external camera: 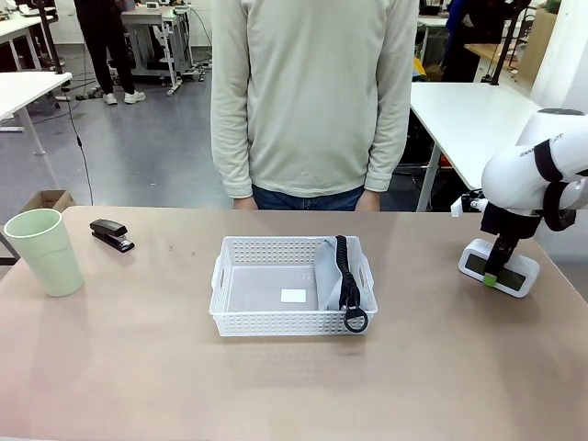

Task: Efficiently arrange items inside the basket to fit them all.
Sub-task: Pick up the Digital clock and place it inside the Organizing basket.

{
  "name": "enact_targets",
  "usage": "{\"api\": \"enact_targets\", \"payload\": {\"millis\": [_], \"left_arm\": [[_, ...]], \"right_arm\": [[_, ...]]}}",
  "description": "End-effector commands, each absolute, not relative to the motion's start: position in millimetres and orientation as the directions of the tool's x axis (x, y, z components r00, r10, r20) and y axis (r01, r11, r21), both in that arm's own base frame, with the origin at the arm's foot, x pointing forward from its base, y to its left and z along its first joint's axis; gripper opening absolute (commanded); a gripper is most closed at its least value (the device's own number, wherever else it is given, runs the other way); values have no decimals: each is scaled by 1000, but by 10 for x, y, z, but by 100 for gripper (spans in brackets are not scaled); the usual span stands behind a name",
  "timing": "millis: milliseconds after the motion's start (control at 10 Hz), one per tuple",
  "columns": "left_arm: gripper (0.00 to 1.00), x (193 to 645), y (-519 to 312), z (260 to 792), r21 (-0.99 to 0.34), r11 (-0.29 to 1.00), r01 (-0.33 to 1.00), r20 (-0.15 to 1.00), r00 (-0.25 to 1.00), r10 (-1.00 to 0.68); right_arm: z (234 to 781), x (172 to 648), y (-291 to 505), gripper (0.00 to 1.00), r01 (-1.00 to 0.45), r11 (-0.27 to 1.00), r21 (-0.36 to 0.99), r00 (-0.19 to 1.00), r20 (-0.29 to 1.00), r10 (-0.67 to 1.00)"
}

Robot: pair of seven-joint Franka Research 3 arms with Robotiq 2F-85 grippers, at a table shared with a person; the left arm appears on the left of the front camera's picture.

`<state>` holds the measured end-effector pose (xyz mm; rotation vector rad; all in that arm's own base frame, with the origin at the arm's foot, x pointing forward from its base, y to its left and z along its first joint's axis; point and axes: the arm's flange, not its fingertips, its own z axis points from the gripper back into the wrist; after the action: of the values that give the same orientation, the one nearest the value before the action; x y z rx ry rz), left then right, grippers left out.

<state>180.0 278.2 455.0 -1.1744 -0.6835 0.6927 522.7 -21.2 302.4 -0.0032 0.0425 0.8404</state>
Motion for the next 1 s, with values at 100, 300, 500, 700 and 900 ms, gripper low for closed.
{"api": "enact_targets", "payload": {"millis": [100,300,500,700,900], "left_arm": [[100,1811,2781,4559,-967,240,-90,137,609,781],[100,1811,2781,4559,-967,240,-90,137,609,781],[100,1811,2781,4559,-967,240,-90,137,609,781],[100,1811,2781,4559,-967,240,-90,137,609,781],[100,1811,2781,4559,-967,240,-90,137,609,781]], "right_arm": [[3031,5243,-271,40,-764,645,30,643,-58,764],[3035,5249,-268,0,-760,649,32,647,-58,761],[3033,5247,-270,0,-760,649,33,647,-59,760],[3039,5239,-282,0,-757,652,36,650,-59,758],[3040,5246,-277,0,-755,654,40,652,-62,756]]}}
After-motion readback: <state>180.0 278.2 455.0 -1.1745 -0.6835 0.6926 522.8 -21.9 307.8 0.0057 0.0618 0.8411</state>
